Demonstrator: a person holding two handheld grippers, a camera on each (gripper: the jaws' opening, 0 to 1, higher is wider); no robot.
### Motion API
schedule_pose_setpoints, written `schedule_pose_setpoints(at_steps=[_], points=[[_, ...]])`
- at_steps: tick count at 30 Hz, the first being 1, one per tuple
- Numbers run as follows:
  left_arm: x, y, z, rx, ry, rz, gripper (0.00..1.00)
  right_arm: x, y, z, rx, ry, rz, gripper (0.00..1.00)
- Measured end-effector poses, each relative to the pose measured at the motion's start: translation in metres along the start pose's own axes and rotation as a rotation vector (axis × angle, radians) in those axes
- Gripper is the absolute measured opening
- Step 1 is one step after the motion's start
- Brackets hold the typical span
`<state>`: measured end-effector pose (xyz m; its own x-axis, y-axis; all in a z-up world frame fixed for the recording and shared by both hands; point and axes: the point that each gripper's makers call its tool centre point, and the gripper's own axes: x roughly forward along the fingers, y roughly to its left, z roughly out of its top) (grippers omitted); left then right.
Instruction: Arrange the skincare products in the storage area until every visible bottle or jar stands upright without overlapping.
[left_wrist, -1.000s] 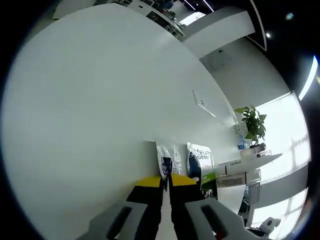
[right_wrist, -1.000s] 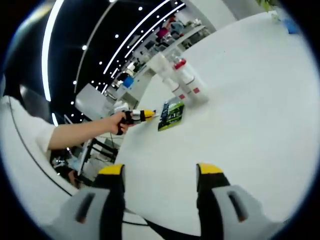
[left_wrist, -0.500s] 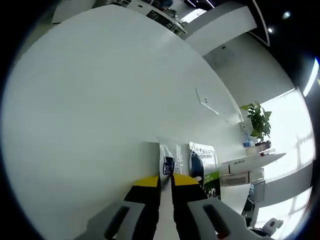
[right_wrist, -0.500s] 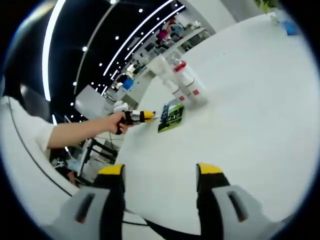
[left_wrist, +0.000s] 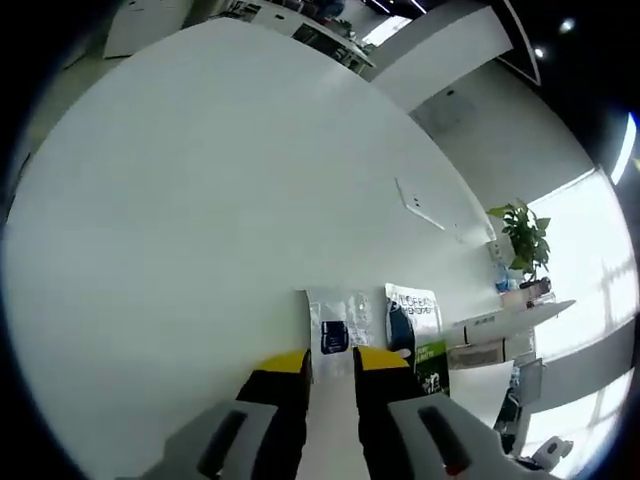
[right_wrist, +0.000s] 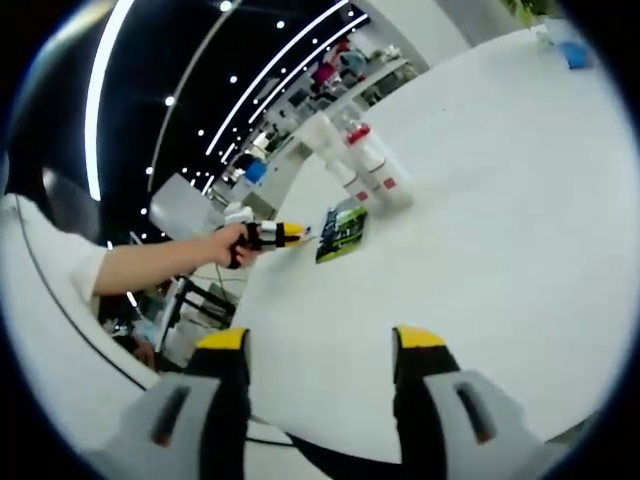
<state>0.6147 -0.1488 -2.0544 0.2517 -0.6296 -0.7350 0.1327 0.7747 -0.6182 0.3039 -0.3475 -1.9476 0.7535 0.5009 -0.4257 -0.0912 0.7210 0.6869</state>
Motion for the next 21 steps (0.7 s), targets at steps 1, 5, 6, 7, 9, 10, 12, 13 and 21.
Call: schedule_pose_setpoints(at_steps=[1,5,6,7,9,10,12,13,21], points=[[-0.003,0.000,-0.001,0.001,-0.006,0.007,0.21,0.000,0.000,0.000,0.001,-0.002,0.002,0.56],[-0.009,0.005,0.001,0.022,-0.025,0.026,0.31,0.001,0.002,-0.001,-0.003,0.000,0.011,0.56],[-0.009,0.005,0.001,0.024,-0.030,0.024,0.35,0.002,0.002,-0.001,-0.005,0.001,0.013,0.56],[-0.011,0.006,0.001,0.027,-0.031,0.019,0.37,0.003,0.003,-0.001,-0.006,0.003,0.015,0.56],[-0.014,0.004,0.003,0.072,-0.041,-0.001,0.41,0.005,0.005,-0.002,-0.010,0.005,0.024,0.56],[-0.014,0.003,0.004,0.096,-0.053,-0.006,0.43,0.006,0.007,-0.002,-0.011,0.006,0.028,0.56],[-0.016,-0.001,0.008,0.176,-0.073,-0.014,0.45,0.007,0.010,-0.003,-0.021,0.011,0.034,0.55],[-0.019,-0.006,0.004,0.182,-0.070,-0.015,0.45,0.008,0.010,-0.004,-0.022,0.013,0.036,0.55],[-0.014,-0.017,-0.012,0.250,-0.018,0.004,0.45,-0.003,0.005,-0.010,-0.006,0.001,0.017,0.55]])
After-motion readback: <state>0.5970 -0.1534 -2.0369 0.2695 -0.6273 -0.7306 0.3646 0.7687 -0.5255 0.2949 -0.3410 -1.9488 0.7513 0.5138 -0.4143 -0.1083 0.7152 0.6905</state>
